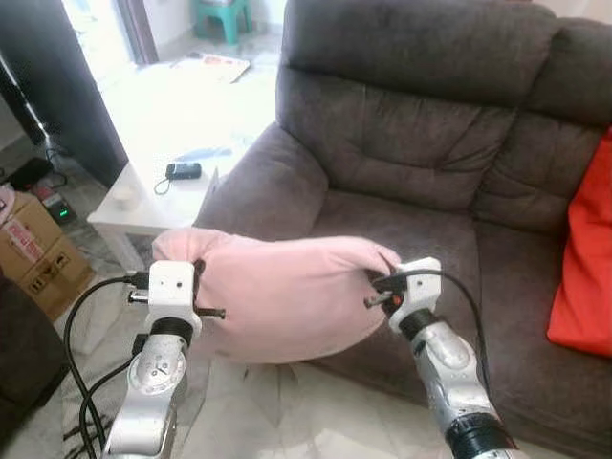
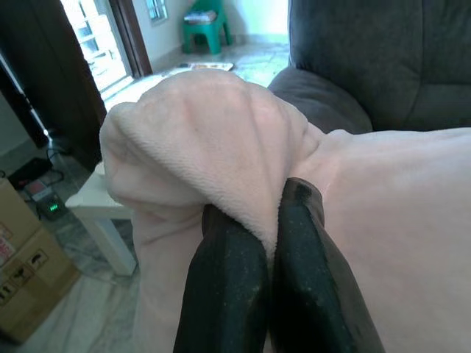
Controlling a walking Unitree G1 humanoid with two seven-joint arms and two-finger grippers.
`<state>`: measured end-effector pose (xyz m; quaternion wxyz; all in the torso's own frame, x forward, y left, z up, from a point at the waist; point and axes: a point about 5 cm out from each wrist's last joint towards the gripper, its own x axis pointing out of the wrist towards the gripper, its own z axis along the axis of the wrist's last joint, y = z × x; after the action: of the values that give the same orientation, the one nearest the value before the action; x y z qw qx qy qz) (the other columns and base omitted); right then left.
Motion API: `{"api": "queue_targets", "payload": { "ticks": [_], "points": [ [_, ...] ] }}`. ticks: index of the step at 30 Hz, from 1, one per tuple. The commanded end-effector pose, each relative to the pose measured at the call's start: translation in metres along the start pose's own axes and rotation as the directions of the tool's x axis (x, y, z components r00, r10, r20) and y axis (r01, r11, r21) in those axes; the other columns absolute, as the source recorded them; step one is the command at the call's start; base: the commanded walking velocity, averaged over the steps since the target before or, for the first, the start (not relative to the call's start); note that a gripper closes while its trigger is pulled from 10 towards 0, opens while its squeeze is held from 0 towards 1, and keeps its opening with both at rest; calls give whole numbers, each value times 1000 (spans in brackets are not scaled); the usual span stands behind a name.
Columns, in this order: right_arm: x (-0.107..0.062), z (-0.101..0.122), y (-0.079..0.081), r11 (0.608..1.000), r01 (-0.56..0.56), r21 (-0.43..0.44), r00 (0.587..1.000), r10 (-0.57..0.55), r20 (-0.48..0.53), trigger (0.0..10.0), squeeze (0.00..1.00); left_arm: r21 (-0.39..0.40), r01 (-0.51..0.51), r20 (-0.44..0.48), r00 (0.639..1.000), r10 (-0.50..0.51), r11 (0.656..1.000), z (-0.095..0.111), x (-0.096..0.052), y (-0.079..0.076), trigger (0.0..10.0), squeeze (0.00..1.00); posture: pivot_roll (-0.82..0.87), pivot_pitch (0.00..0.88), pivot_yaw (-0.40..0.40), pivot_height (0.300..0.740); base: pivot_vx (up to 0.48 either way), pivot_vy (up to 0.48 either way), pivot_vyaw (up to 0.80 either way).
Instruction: Move the pillow to the sofa from floor
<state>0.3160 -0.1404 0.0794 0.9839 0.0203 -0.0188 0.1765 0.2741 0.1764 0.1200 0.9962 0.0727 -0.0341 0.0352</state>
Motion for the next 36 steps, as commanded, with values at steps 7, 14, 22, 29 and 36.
{"api": "queue_targets", "payload": {
  "ticks": [7, 14, 22, 29, 36],
  "points": [
    [3, 26, -15, 989, 141, 39, 984, -144, 104, 10000, 0, 29, -75, 82, 994, 72, 997, 8, 1, 7, 10000, 0, 92, 30, -42, 740, 0, 0, 0],
    [7, 29, -16, 987, 152, 43, 983, -156, 94, 10000, 0, -1, -91, 84, 992, 91, 996, 8, 2, 7, 10000, 0, 90, 41, -45, 740, 0, 0, -545],
    [9, 31, -13, 988, 151, 33, 984, -153, 88, 10000, 0, -4, -93, 94, 991, 93, 996, 8, 3, 8, 10000, 0, 92, 38, -46, 740, 0, 0, -781],
    [10, 31, -13, 987, 158, 32, 984, -160, 83, 10000, 0, -4, -87, 97, 991, 87, 996, 8, 4, 7, 10000, 0, 93, 36, -46, 740, 0, 0, -781],
    [12, 33, -13, 987, 157, 26, 984, -158, 85, 10000, 0, -18, -64, 98, 993, 66, 998, 9, 4, 4, 10000, 0, 96, 35, -48, 740, 0, 0, -781]
  ]
}}
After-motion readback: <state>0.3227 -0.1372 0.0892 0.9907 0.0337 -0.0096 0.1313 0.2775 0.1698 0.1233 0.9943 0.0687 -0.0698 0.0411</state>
